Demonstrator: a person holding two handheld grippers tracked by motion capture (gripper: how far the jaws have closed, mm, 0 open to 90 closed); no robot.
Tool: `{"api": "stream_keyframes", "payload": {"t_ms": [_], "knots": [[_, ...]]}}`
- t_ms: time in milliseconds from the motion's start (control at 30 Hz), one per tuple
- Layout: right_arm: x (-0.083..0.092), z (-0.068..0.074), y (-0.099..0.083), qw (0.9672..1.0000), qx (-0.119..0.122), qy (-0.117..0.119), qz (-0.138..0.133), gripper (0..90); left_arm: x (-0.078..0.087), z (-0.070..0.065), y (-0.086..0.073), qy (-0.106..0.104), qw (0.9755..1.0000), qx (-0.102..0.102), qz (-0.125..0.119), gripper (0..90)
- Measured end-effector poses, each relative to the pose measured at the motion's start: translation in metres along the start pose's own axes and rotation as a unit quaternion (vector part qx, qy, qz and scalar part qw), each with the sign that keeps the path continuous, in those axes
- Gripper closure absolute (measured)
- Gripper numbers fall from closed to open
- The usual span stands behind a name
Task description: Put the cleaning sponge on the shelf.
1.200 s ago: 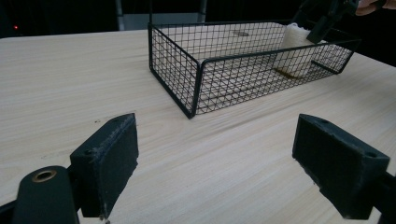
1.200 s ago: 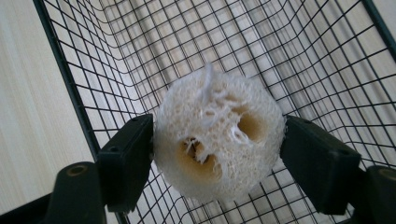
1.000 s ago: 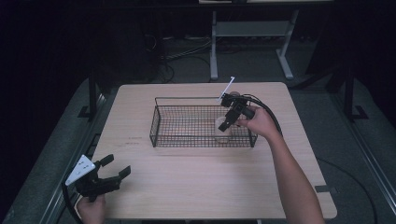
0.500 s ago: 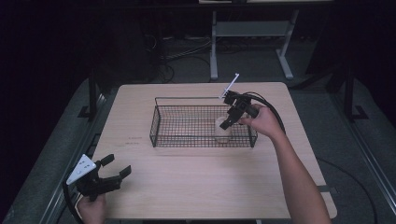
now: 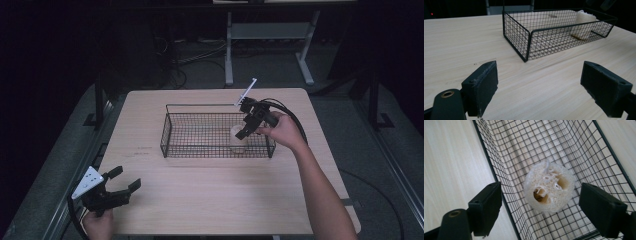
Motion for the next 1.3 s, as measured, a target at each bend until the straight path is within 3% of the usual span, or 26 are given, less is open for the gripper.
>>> {"api": "stream_keyframes", "payload": {"t_ms": [300, 400, 467, 733, 1033, 1300], "knots": [[0.011, 0.009, 0.003, 0.9998, 0.014, 0.0, -0.013, 18.0, 0.0, 0.001, 0.0, 0.001, 1.0, -0.002, 0.002, 13.8], [0.011, 0.011, 0.002, 1.0, 0.008, 0.002, -0.001, 16.5, -0.001, 0.001, 0.0, 0.0, 1.0, -0.003, 0.003, 13.8], [0.011, 0.014, 0.001, 0.9998, 0.021, -0.004, 0.004, 16.5, -0.001, 0.001, 0.0, 0.0, 1.0, -0.002, 0.003, 13.8], [0.022, 0.026, -0.002, 0.9993, 0.035, -0.007, -0.01, 16.5, -0.001, 0.0, 0.0, -0.001, 1.0, -0.003, 0.004, 13.8], [0.032, 0.036, -0.008, 0.9992, 0.033, 0.007, -0.022, 16.4, -0.002, -0.001, -0.001, -0.001, 1.0, -0.005, 0.006, 13.8], [0.036, 0.045, -0.014, 0.9991, 0.039, 0.001, -0.017, 15.9, -0.002, -0.001, -0.001, -0.001, 1.0, -0.004, 0.005, 13.8]]}}
Point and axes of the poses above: each handheld gripper's, and its own axes: x roughly backward along the jaws, y roughly out of its top, z roughly to its left, the point moved 2 cm from there along -x, roughly forward along the jaws, and after that the axes turned 13 degrees about -z, right-handed, at the moved point
